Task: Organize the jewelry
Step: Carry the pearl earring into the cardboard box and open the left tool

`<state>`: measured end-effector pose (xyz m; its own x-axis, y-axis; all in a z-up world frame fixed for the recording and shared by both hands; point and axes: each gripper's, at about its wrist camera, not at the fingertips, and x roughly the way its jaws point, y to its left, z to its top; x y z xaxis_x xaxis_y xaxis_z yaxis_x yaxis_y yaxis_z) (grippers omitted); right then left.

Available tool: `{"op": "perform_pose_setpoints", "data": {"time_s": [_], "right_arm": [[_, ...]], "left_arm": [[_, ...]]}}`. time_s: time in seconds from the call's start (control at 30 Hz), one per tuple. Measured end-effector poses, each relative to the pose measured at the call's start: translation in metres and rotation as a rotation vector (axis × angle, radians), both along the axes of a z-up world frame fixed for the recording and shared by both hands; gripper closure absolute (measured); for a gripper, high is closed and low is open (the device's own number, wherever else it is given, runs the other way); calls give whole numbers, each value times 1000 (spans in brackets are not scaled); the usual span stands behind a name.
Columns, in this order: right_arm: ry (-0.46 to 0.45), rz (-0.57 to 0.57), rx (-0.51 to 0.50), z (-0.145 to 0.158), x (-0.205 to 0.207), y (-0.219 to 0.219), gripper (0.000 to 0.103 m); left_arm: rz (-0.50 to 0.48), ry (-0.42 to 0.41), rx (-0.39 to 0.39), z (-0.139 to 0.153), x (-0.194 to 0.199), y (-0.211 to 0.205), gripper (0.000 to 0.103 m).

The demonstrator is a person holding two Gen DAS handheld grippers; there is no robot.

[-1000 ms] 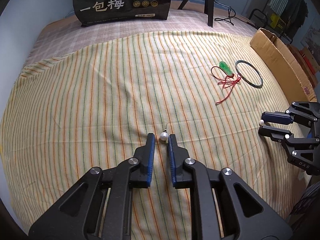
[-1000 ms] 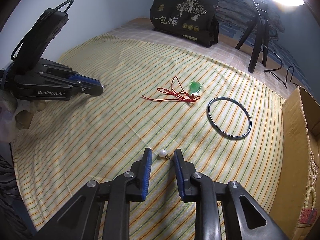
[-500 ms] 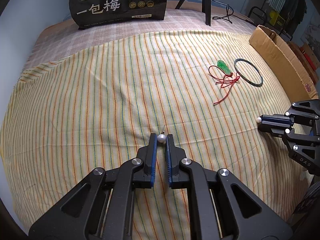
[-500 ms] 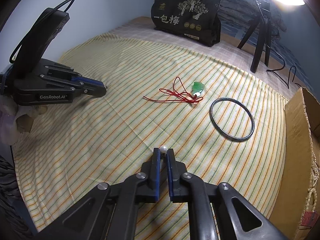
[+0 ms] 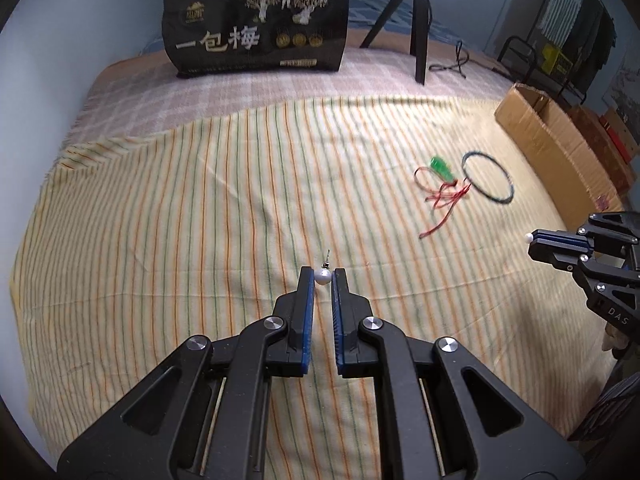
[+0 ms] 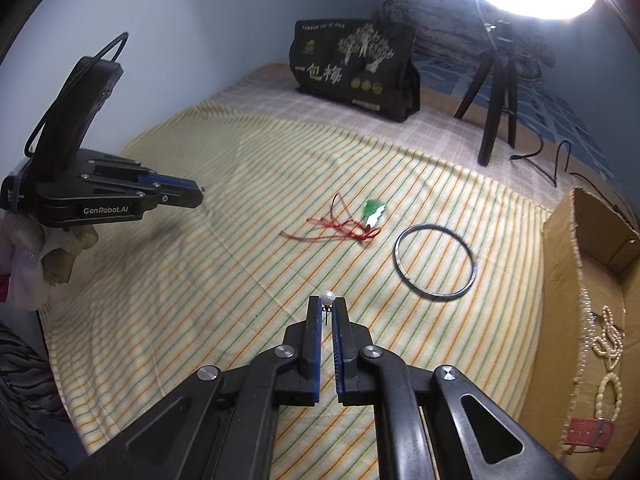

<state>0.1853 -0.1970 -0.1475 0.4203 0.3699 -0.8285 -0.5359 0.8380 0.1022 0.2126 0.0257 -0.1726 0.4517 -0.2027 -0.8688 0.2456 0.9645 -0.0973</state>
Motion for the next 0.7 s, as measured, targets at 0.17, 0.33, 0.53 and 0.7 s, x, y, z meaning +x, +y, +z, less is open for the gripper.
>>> {"op": "perform_pose_setpoints", "data": {"time_s": [0.17,0.33,0.53,0.7], "right_arm": [[-33,-28,21,20,-1,-13,101],[-78,-76,46,44,0,-33,101],[-124,-140,69,69,-1,-63,101],[-152,-191,77,84,-3,-90,101]], "left_arm": [[3,-32,-34,20,-4,-6,97],[-10,-66,-71,42,-7,-20,97],[-30,-102,-118,66,-11,-42,97],[-64,-123,-145,81,-13,-69,97]]}}
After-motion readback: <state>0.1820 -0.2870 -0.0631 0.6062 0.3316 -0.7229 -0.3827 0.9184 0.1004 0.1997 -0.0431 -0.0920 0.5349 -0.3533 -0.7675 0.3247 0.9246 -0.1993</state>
